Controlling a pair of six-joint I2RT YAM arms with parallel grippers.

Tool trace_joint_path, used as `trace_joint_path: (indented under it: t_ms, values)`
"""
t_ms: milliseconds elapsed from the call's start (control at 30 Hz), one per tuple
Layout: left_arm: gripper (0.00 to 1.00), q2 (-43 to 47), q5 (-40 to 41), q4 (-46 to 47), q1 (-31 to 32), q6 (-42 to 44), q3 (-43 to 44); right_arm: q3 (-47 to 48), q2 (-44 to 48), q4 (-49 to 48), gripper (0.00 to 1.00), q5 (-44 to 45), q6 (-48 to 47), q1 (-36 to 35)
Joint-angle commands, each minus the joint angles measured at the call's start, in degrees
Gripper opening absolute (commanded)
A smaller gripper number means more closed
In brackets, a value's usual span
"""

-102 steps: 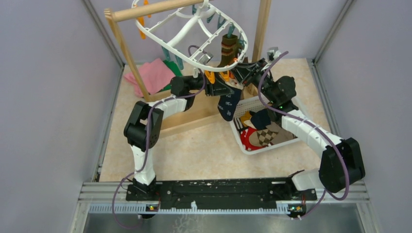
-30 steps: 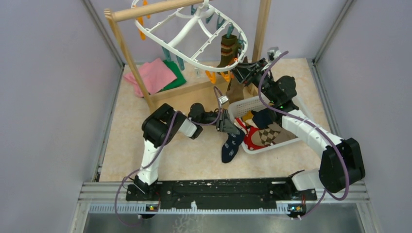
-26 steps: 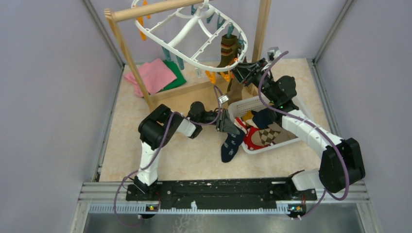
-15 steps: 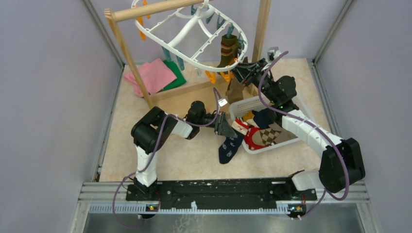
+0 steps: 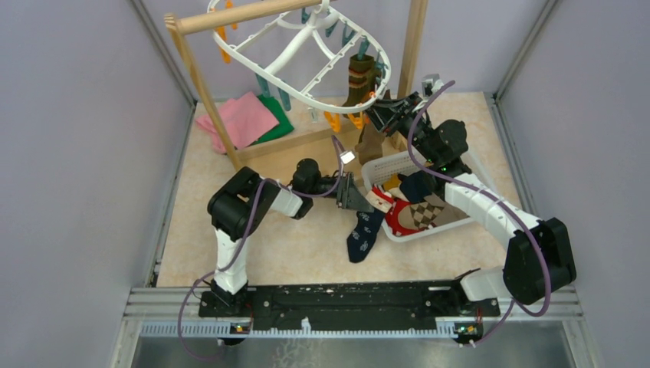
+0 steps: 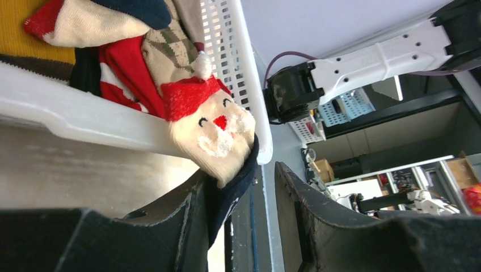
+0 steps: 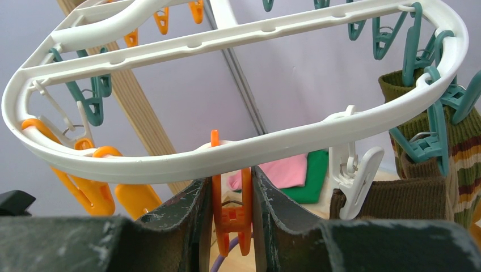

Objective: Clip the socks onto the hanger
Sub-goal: Clamp the sock onto the hanger.

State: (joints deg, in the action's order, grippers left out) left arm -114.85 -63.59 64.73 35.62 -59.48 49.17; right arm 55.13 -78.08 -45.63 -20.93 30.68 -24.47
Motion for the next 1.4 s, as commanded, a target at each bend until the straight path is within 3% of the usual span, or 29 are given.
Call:
trace_joint_path:
  t_ms: [0,133,400,467,600,800,1033,1200,1367]
  values:
    - [0.49,-3.18,-1.35,18.81,-0.47,-11.93,0.56,1.28,0.58,-1.88,0.11,-0.73,0.17,0.39]
    - [0.46,-4.72,-0.98,19.68,-0.53,-13.31,1.16,1.22,0.58,-1.85,0.11,-0.75,0.18,0.38]
    - [0.11,-2.01,-0.48,10.07,-0.91,-5.36,0.88,1.09,0.48,-1.86,0.11,-0.74,0.18,0.39]
    - [0.08,-0.16,-0.52,5.93,-1.05,-1.46,0.42,1.0,0.44,-1.8,0.11,-0.74,0.17,0.44]
    - [0.1,4.27,0.08,-6.09,-1.61,9.4,-0.19,0.86,0.51,-1.69,0.11,-0.68,0.01,0.39]
    - [0.09,12.45,0.78,-8.21,-2.2,22.98,-4.6,0.94,0.51,-1.18,0.11,-0.61,-0.56,0.41]
    - [0.06,24.37,5.85,-17.08,-1.47,55.4,-10.62,0.97,0.26,-1.84,0.1,-1.71,-0.31,0.39]
    - [0.0,28.6,11.4,-8.19,-1.4,67.47,-15.9,0.51,-0.05,-2.8,0.04,-2.78,-0.19,0.39]
    - [0.0,25.91,14.88,2.62,-1.78,70.59,-15.23,0.35,-0.12,-3.72,0.0,-4.32,-0.31,0.37]
